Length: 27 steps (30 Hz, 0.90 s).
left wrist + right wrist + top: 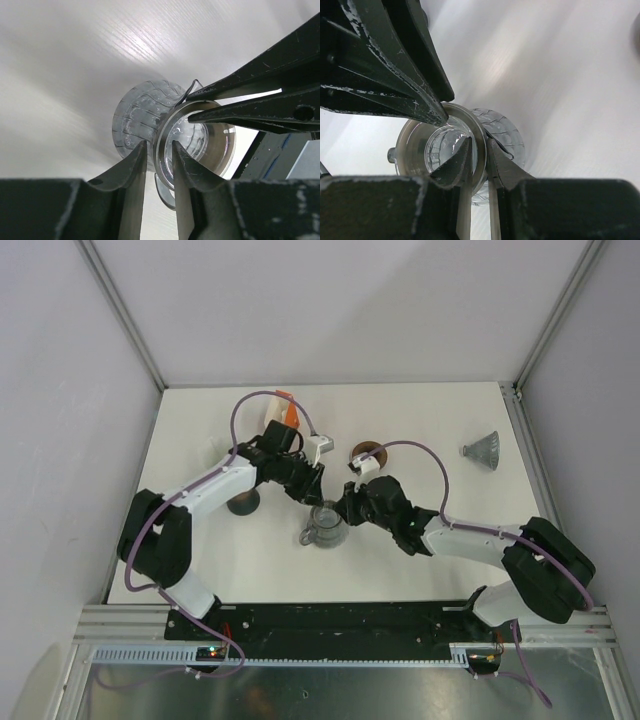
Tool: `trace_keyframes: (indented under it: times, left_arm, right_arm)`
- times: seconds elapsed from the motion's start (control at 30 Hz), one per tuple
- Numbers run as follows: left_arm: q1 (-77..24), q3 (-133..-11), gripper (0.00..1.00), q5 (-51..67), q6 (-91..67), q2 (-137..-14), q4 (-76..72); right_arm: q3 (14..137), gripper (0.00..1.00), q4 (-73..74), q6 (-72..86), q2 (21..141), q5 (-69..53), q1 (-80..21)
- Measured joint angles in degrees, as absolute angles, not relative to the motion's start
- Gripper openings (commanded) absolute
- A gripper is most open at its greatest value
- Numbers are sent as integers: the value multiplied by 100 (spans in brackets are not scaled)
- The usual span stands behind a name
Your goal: Place the coffee filter in the dripper
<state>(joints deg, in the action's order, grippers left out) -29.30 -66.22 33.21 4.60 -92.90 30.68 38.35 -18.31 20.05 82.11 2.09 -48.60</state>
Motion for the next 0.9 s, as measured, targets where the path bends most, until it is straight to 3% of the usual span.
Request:
trace_keyframes:
  times: [0.13, 0.3, 0.9]
  left_arm:
    - [-2965, -6600, 19, 3326, 473, -9299, 3061]
    - [-2961, -6543, 15, 3332, 506, -9308, 3006]
    - [-2906, -6420, 14, 3273, 661, -9295, 2731]
  right_arm:
    - [3863, 0, -1804, 1944, 8228, 191, -4871]
    - [3911, 0, -1804, 1944, 8302, 176, -4869]
    - [4027, 0, -1896, 1988, 8567, 224, -4810]
